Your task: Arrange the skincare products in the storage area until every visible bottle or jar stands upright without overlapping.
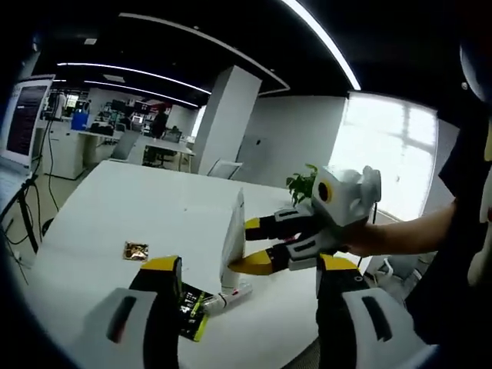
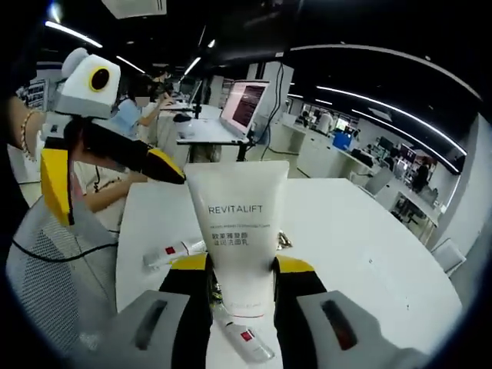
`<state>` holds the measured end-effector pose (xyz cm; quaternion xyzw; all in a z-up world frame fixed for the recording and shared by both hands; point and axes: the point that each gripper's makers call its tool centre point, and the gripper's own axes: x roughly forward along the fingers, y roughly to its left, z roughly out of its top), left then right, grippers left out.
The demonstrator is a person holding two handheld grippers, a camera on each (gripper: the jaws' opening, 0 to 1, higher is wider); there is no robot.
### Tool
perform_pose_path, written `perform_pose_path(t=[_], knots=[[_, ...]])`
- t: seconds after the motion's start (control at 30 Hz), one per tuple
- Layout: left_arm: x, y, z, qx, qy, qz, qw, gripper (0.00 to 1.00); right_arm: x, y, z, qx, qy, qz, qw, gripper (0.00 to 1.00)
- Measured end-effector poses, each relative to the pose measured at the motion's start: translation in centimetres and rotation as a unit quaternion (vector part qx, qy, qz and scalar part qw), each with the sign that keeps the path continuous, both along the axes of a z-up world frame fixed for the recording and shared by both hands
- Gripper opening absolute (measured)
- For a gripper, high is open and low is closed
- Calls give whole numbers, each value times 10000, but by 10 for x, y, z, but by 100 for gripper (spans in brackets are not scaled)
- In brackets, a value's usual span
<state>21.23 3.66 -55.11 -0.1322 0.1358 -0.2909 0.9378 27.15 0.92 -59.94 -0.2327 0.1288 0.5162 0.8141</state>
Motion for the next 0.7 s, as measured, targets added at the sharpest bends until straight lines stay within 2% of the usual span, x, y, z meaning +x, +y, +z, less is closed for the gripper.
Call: perform_pose_path(t=[0.1, 0.2, 0.3, 0.53, 0.7], knots=[[0, -5, 4, -53, -19, -20, 10000, 60, -10, 0, 6, 81, -19, -90, 9999, 30], [2, -6, 3, -163, 10, 17, 9999, 52, -20, 1, 10, 76, -57, -125, 9999, 30], [6, -6, 5, -425, 106, 142, 9989, 43, -30, 1, 8, 46, -61, -126, 9999, 30], [3, -24, 4, -412, 134, 4, 9991, 34, -49, -1, 13, 131, 7, -212, 9997, 30], [2, -31, 3, -474, 171, 75, 9987, 26, -57, -3, 17, 169, -17, -256, 9995, 30]])
